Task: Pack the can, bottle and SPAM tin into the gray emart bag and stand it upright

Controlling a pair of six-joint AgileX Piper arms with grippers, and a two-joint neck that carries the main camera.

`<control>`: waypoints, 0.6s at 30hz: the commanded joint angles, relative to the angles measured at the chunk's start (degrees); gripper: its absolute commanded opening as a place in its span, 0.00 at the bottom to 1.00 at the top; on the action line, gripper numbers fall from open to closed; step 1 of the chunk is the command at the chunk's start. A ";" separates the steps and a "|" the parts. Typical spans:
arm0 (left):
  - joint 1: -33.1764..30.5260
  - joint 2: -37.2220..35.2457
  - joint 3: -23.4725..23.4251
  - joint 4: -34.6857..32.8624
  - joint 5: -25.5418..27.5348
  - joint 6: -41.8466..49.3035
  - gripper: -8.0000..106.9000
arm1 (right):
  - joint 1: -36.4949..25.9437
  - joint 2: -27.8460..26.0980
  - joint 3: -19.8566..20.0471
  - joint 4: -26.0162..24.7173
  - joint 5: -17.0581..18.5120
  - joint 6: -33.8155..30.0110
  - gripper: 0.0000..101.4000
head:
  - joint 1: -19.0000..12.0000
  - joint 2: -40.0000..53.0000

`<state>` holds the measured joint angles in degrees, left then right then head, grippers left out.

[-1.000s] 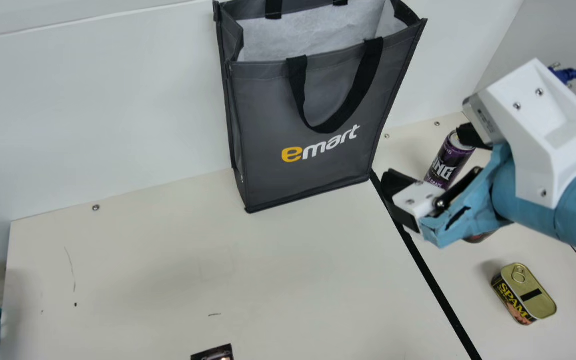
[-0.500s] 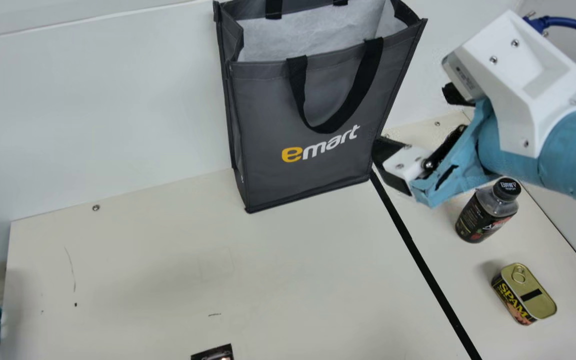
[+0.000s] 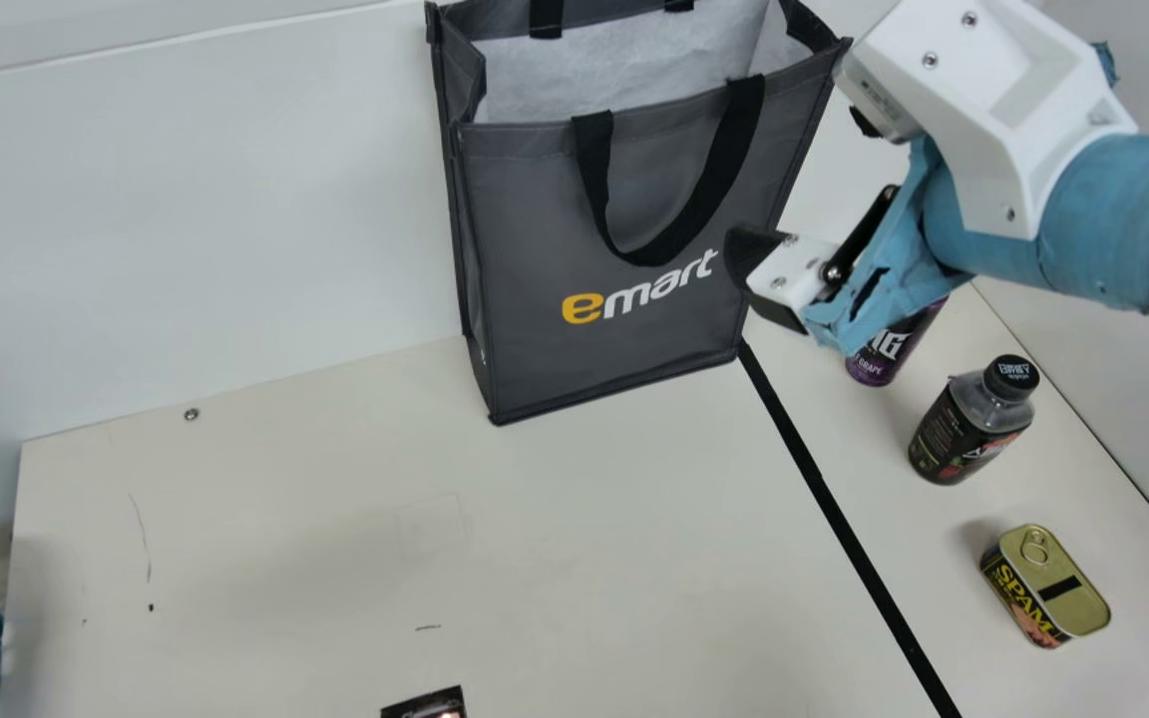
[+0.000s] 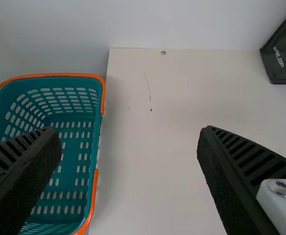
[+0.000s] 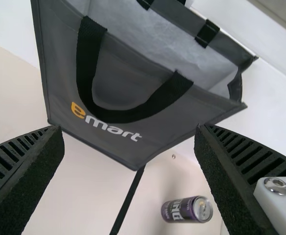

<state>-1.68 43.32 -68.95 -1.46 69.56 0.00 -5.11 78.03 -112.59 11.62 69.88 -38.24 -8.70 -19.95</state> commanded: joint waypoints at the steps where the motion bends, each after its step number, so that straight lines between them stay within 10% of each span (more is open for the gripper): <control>1: 0.00 0.00 0.00 0.00 0.00 0.00 0.85 | 0.08 0.94 -1.19 0.34 0.02 -1.07 0.94 | -1.30 -0.05; 18: 0.00 0.00 0.00 0.00 0.00 0.00 0.85 | 0.44 9.65 -10.18 2.18 0.02 -11.50 0.94 | -1.30 -0.05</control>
<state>-1.68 43.32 -68.95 -1.46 69.56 0.00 -4.64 87.23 -122.46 13.78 69.91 -49.00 -8.70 -19.95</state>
